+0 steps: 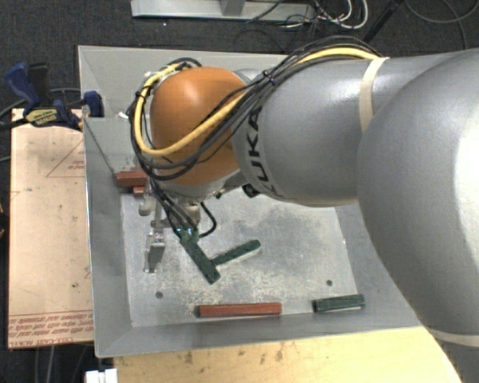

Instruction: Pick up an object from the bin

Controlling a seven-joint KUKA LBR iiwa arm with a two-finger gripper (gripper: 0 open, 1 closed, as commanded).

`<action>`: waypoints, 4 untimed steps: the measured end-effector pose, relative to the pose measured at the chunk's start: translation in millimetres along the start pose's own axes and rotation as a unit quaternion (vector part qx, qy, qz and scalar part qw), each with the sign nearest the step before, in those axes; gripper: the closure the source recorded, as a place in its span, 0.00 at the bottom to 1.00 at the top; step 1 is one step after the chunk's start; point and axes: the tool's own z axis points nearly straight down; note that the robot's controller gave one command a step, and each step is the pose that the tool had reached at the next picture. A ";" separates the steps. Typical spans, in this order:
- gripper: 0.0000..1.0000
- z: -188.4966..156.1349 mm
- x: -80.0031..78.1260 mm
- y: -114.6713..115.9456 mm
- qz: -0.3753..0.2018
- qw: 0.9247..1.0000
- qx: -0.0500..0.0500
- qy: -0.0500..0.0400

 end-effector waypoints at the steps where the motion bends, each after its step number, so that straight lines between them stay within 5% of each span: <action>1: 0.00 24.9 -0.3 -18.6 -0.041 0.999 -0.001 -0.003; 3: 0.00 90.6 -27.0 -74.6 -0.145 0.989 0.000 -0.003; 4: 1.00 96.9 -28.5 -131.2 -0.173 0.985 0.000 -0.006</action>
Offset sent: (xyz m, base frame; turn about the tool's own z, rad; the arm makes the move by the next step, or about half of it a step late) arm 0.0186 -0.0668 -0.0449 -0.2205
